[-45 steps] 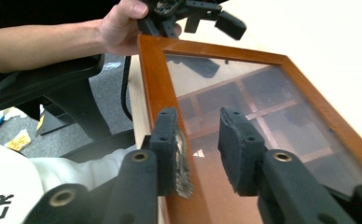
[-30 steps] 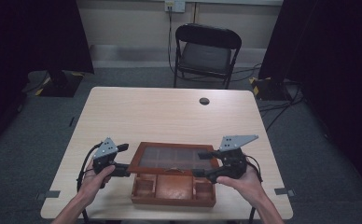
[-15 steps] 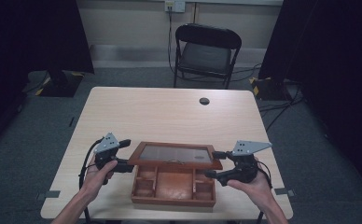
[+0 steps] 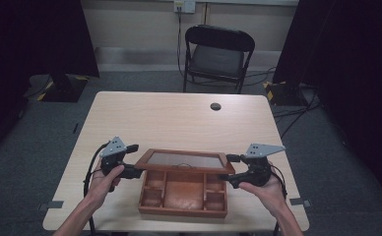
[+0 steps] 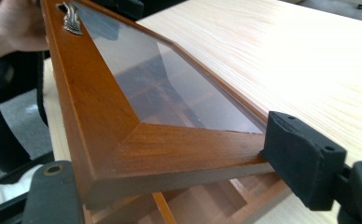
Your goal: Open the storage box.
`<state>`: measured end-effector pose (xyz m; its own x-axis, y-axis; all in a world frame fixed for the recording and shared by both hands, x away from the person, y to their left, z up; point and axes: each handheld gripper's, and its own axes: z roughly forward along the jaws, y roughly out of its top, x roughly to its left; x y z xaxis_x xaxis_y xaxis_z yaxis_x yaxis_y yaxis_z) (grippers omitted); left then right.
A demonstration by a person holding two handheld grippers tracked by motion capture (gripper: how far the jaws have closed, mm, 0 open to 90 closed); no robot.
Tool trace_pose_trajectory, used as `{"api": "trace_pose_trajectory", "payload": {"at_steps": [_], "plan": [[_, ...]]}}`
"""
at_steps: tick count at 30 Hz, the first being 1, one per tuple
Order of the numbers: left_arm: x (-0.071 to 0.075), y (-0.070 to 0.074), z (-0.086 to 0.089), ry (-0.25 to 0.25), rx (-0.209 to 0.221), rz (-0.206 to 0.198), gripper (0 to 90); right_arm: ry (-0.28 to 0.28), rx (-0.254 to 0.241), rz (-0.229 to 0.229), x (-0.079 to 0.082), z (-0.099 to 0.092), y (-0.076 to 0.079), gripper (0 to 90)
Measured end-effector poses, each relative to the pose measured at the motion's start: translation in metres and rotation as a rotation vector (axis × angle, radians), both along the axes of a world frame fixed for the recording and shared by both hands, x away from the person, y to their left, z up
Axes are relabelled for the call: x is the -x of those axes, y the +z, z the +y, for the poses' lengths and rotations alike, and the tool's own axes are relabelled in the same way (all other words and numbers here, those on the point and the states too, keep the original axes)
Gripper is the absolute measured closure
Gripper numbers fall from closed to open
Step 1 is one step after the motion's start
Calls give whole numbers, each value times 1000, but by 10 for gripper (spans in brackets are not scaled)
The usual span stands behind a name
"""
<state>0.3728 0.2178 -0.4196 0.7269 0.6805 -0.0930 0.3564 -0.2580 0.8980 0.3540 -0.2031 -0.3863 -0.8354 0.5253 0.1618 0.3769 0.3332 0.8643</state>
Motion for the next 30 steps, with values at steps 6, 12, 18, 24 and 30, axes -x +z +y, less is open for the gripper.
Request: {"api": "trace_pose_trajectory", "payload": {"at_steps": [6, 12, 18, 24, 30], "plan": [[-3, 1, 1, -5, 22, 4, 159, -17, -10, 0, -8, -2, 0, 318], [-8, 4, 0, 6, 17, 18, 194, -27, -42, -3, -13, -2, 2, 337], [-11, 8, 0, 5, 11, 16, 233, -45, -74, 7, -21, -2, 4, 340], [-15, 7, -1, 12, 41, 5, 205, -51, -95, 20, -28, -3, 3, 359], [-18, 7, -2, 16, 47, -10, 224, -63, -106, 22, -33, -3, 3, 376]]}}
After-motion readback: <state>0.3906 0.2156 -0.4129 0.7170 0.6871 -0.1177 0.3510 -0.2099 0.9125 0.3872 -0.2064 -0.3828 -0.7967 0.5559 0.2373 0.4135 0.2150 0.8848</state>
